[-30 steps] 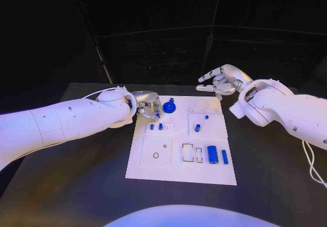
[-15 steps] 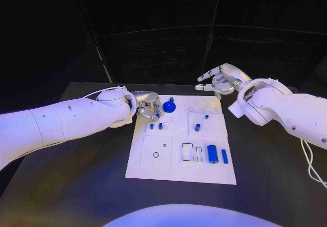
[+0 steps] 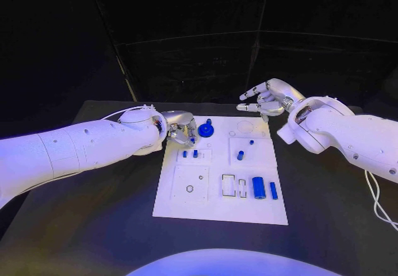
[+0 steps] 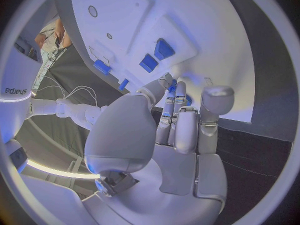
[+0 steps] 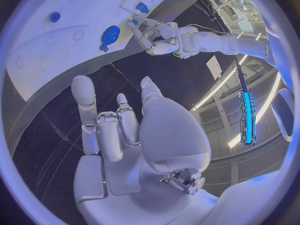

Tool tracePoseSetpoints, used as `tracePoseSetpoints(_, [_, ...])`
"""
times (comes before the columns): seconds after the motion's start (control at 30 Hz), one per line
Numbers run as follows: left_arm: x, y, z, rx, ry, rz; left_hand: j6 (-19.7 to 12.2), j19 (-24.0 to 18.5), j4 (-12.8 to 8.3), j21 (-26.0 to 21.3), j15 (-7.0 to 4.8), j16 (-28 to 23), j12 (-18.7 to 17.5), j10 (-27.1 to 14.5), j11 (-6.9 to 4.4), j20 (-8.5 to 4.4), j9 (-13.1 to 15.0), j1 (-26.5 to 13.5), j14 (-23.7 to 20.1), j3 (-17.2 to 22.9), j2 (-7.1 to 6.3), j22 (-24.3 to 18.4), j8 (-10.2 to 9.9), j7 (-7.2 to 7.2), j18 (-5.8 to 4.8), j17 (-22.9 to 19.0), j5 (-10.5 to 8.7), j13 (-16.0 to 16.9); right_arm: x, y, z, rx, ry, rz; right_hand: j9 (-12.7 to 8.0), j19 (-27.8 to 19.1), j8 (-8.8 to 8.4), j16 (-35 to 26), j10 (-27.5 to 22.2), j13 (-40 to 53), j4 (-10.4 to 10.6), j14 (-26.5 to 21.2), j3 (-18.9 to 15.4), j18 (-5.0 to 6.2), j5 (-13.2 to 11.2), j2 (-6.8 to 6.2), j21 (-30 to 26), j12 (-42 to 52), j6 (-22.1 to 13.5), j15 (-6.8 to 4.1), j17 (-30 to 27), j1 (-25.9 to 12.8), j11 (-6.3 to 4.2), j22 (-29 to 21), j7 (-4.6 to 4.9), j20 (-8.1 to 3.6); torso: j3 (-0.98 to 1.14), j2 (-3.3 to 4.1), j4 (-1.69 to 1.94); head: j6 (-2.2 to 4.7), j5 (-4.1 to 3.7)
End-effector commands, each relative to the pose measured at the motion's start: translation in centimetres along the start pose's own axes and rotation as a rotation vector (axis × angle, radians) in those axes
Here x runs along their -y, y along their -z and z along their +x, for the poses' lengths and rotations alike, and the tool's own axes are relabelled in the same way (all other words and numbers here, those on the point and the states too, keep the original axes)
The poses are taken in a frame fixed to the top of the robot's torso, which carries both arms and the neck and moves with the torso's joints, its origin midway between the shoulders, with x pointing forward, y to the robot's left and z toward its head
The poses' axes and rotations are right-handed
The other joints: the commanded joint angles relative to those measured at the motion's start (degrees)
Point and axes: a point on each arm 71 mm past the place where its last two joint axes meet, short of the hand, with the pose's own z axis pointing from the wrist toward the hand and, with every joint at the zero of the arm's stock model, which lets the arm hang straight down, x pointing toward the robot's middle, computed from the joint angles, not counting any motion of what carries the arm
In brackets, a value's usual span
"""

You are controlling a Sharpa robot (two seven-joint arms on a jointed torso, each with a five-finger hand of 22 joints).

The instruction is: Assemble the parts on the task board

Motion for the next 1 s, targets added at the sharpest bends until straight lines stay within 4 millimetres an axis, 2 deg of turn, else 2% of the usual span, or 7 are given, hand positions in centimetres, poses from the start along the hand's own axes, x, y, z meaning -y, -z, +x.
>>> tracePoseSetpoints(0.03, [0.21,-0.09,-0.09,0.006,0.006,0.011,0.4,0.3,0.1,0.4,-0.07,-0.1,-0.3,0.4,-0.12,0.07,0.1,-0.2,1.5,0.4,-0.56,0.0,-0.4,-0.12,-0.32,0.0,-0.24,0.1,-0.17,-0.05,-0.01,-0.004,-0.004,-0.012,-0.1,-0.4,-0.3,-0.2,-0.4,0.7,0.1,4.0,-0.2,1.14,0.3,0.63,-0.3,-0.2,-0.4,-0.17,6.5,-0.1,-0.05,-0.1,-0.1,0.08,0.01,0.0,-0.02,-0.05,-0.05])
tracePoseSetpoints(0.63, [0.16,-0.35,0.42,-0.061,0.003,-0.035,-0.1,-0.1,0.4,-0.2,0.03,-0.4,-1.0,0.0,0.06,0.07,-0.1,-0.9,1.3,0.1,-1.06,-0.3,-0.9,-0.02,-0.24,-0.7,-0.48,0.0,-0.12,-0.04,-0.01,-0.005,-0.005,-0.011,-0.1,-0.4,-0.3,-0.2,-0.4,0.7,0.2,4.0,-0.4,1.16,0.4,0.84,-0.4,-0.2,-0.4,-0.18,6.5,-0.1,-0.05,-0.2,-0.1,0.08,-0.01,-0.02,-0.01,-0.28,-0.08])
tracePoseSetpoints(0.87, [0.13,-0.35,0.5,-0.071,0.002,-0.044,-1.2,-0.6,0.6,-0.8,0.69,-0.4,-3.2,-2.7,0.95,0.48,-0.2,-1.4,1.1,0.0,-1.68,-0.7,-2.1,0.54,-0.22,-1.0,-0.48,-0.3,-0.1,-0.03,-0.03,-0.004,-0.004,-0.011,-0.1,-0.4,-0.3,-0.2,-0.4,0.7,0.2,4.0,-0.4,1.16,0.4,0.84,-0.4,-0.2,-0.4,-0.18,6.5,-0.1,-0.05,-0.2,-0.1,0.08,0.0,-0.01,0.01,-0.28,-0.1])
tracePoseSetpoints(1.0, [0.11,-0.35,0.44,-0.062,0.003,-0.045,-3.8,-0.9,0.6,-1.4,1.26,-0.5,-5.1,-5.4,1.68,0.9,-0.5,-1.5,1.1,-0.2,-2.27,-1.1,-3.9,0.54,-0.14,-1.3,-0.49,-0.4,-0.09,-0.04,-0.03,-0.004,-0.004,-0.01,-0.1,-0.4,-0.3,-0.2,-0.4,0.7,0.2,4.0,-0.4,1.16,0.4,0.84,-0.4,-0.2,-0.4,-0.18,6.5,-0.1,-0.05,-0.2,-0.1,0.08,0.0,0.0,0.04,-0.27,-0.11])
